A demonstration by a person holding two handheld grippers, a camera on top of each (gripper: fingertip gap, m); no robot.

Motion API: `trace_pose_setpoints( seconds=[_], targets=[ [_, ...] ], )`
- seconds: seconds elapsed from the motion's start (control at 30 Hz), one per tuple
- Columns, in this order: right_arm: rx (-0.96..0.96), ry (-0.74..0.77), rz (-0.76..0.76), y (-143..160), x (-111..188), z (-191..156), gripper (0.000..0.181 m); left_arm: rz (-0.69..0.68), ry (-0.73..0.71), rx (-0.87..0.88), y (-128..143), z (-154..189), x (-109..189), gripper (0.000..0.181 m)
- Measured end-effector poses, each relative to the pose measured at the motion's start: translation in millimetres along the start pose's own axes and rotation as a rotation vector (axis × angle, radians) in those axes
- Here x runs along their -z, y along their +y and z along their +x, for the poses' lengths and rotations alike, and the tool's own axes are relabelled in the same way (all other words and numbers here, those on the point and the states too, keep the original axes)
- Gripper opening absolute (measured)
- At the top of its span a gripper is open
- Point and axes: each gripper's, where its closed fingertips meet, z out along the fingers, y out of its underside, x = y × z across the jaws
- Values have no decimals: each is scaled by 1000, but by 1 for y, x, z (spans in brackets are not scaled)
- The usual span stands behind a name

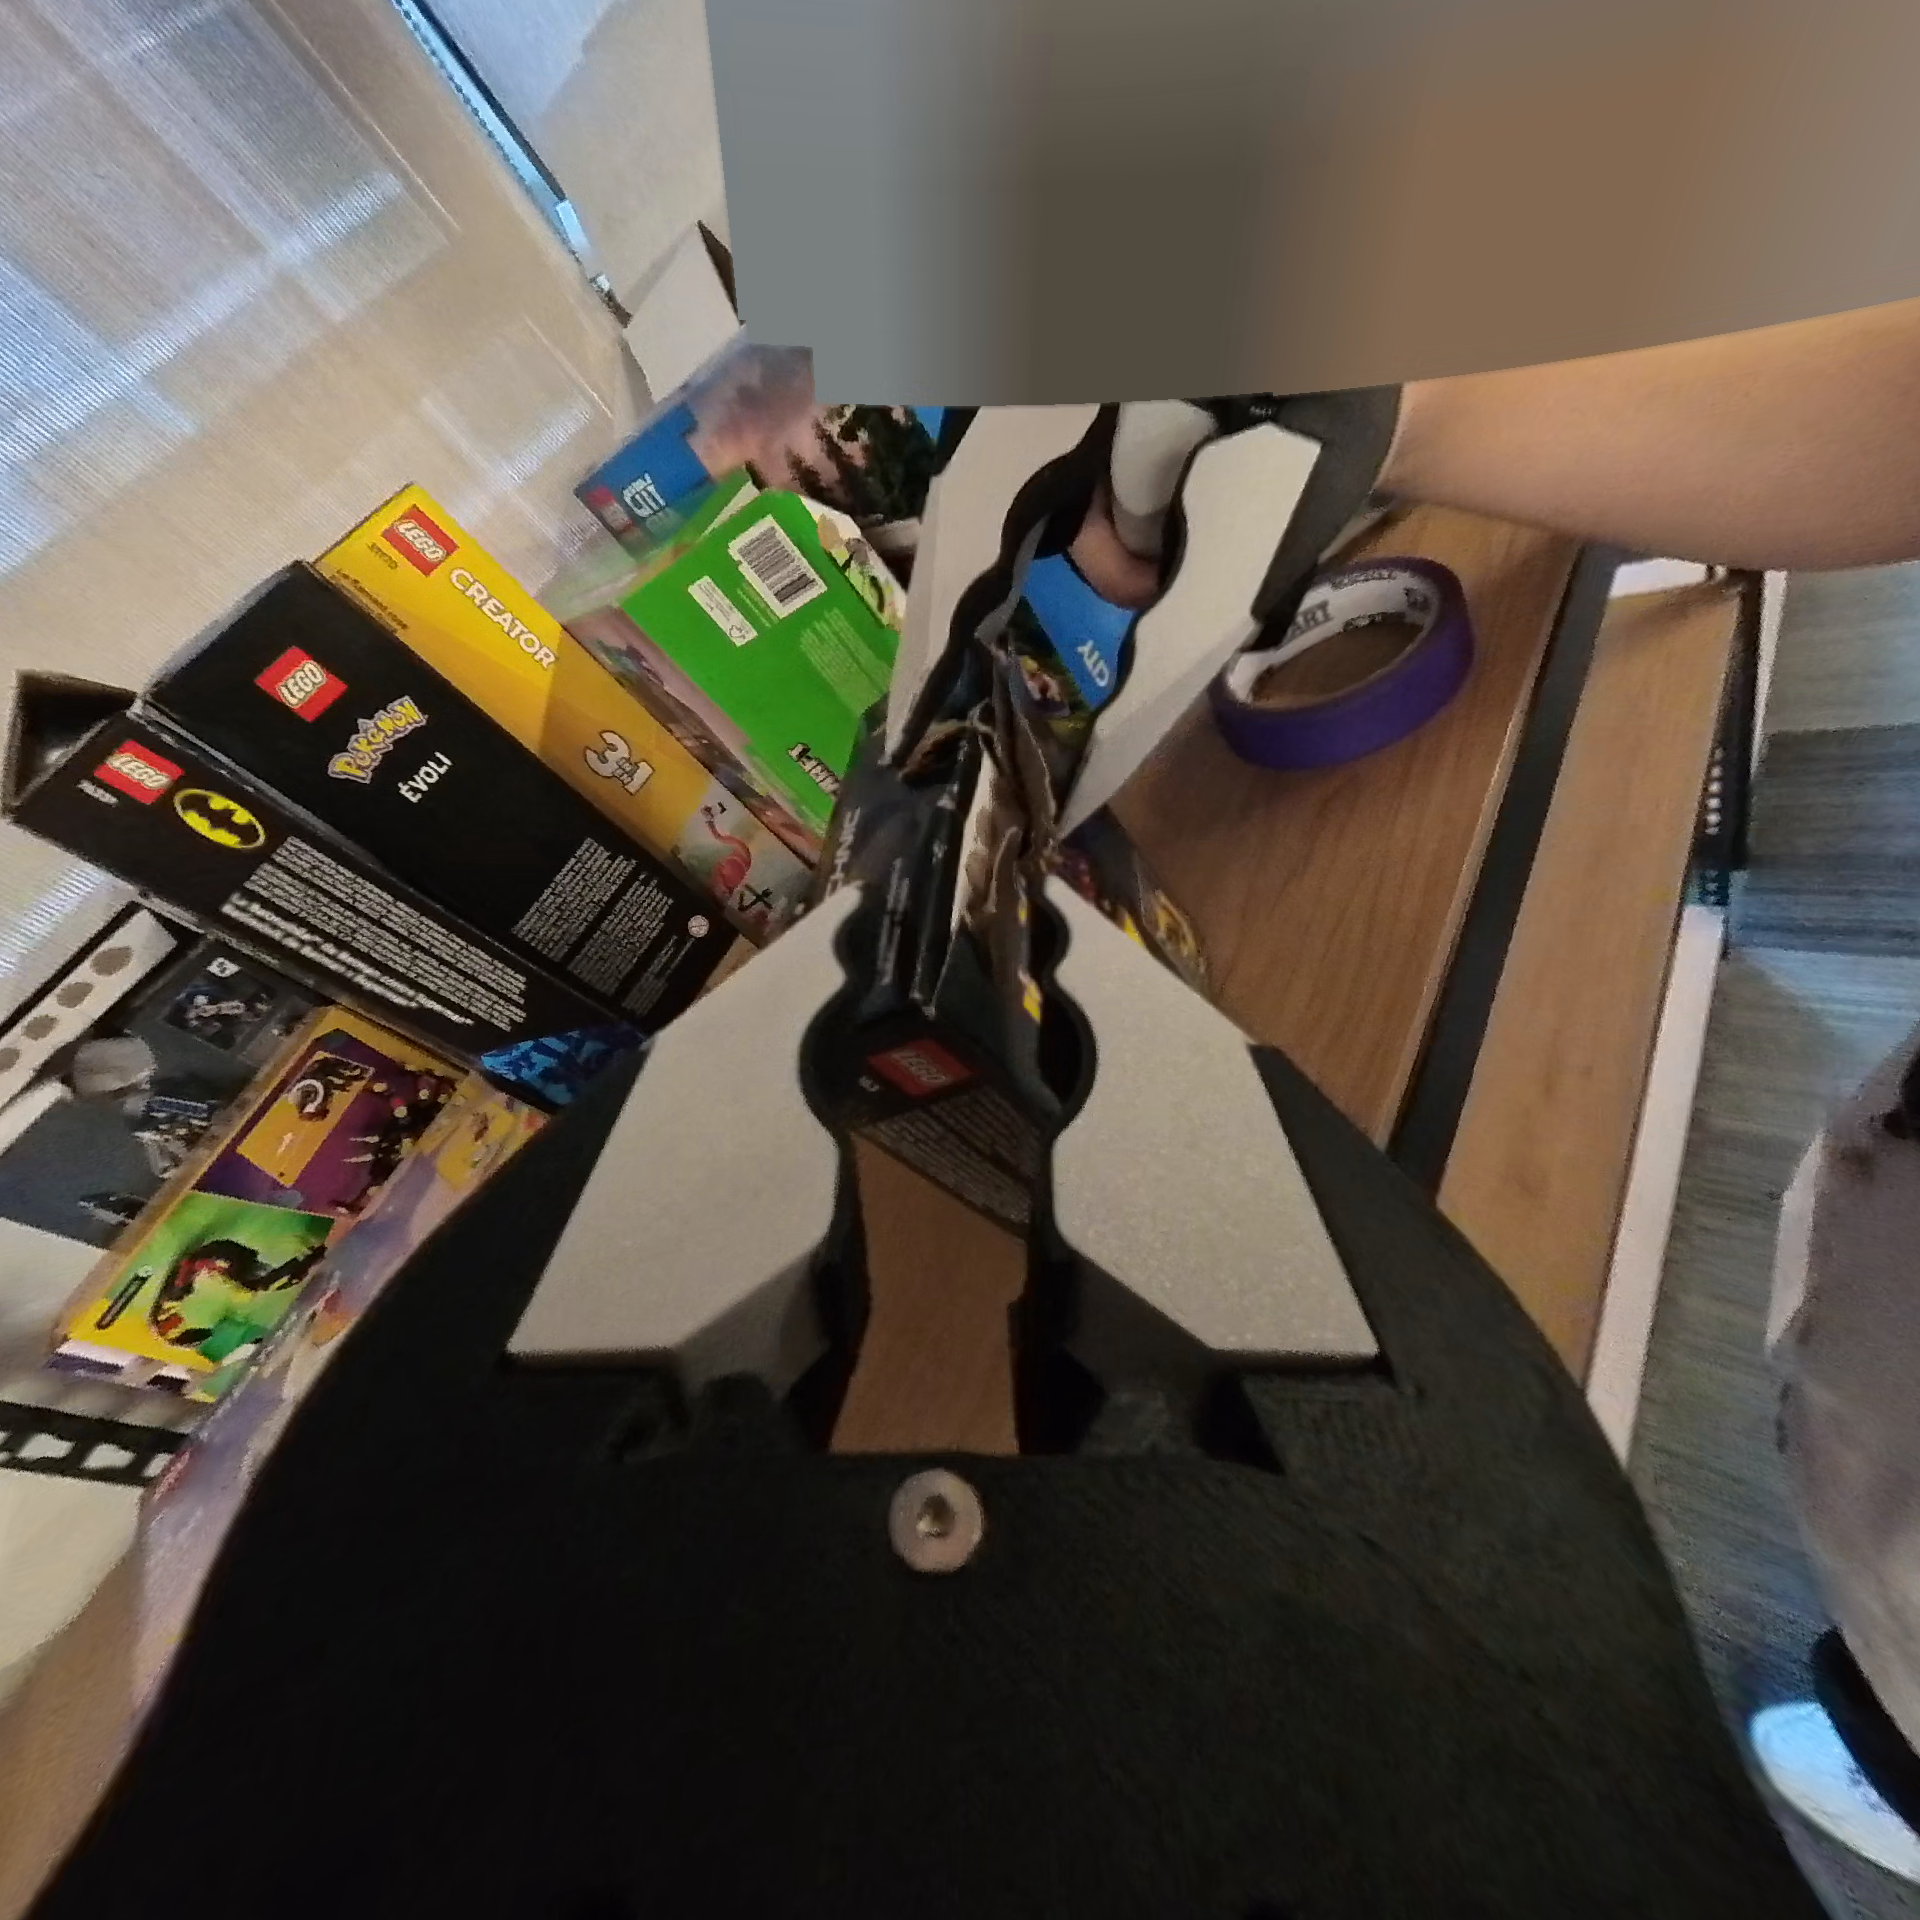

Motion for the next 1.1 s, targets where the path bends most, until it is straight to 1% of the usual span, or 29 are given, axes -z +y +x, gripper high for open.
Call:
trace_pose_setpoints(
  seconds=[0.03, 0.13, 0.27, 0.4, 0.5, 0.67, 0.77, 0.8, 0.9, 0.97, 1.1],
  targets=[
    [-5, -6, 2, 0, 0, 0, 37, 0, -9, -12, 2, 0, 0, 20],
    [-31, -7, -4, 3, 0, 1, 35, 31, -28, 12, 4, -2, -1, 13],
    [-117, -43, -13, 3, 1, 1, 33, 98, -22, 88, 4, -3, -1, 12],
    [-227, -114, 8, 0, 4, 0, 31, 123, -10, 98, 3, -2, -1, 12],
    [-261, -80, 5, 3, 0, 7, 25, 111, -33, 80, 5, -6, -2, 12],
    [-234, -3, -10, 3, -2, 9, 26, 94, -83, 60, 7, -12, -3, 17],
    [-250, 6, -12, 1, -1, 7, 27, 98, -95, 72, 8, -12, -3, 23],
    [-250, 12, -10, -1, -1, 7, 27, 110, -94, 83, 7, -11, -2, 23],
    [-272, 24, 23, -7, 0, 9, 37, 160, -91, 143, 4, -13, 3, 25],
    [-301, 33, 38, -8, 2, 14, 38, 187, -94, 182, 4, -16, 6, 26],
    [-346, 24, 4, 2, 3, 20, 38, 208, -108, 225, 8, -18, 9, 24]
  ],
)
